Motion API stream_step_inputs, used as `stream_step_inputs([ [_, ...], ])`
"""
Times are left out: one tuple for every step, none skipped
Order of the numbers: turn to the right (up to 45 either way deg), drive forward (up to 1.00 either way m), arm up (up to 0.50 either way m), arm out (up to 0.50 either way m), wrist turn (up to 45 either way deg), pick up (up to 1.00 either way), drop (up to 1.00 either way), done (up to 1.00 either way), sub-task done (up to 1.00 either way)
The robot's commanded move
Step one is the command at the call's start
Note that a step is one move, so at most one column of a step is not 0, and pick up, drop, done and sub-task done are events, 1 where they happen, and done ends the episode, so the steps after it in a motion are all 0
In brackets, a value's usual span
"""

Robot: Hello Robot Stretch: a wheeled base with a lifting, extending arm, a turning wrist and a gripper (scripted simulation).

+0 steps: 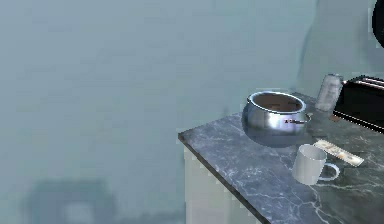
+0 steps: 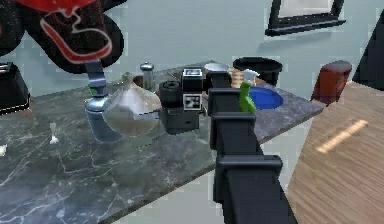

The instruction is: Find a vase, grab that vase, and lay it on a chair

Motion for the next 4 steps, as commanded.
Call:
stream_step_inputs([
  [0.0, 0.00, 0.00, 0.00, -45.0, 0.00, 0.00, 0.00, 0.00],
  [0.0, 0.00, 0.00, 0.00, -45.0, 0.00, 0.00, 0.00, 0.00],
  [0.0, 0.00, 0.00, 0.00, -15.0, 0.00, 0.00, 0.00, 0.00],
  [0.0, 0.00, 0.00, -0.22, 0.0, 0.00, 0.00, 0.00, 0.00],
])
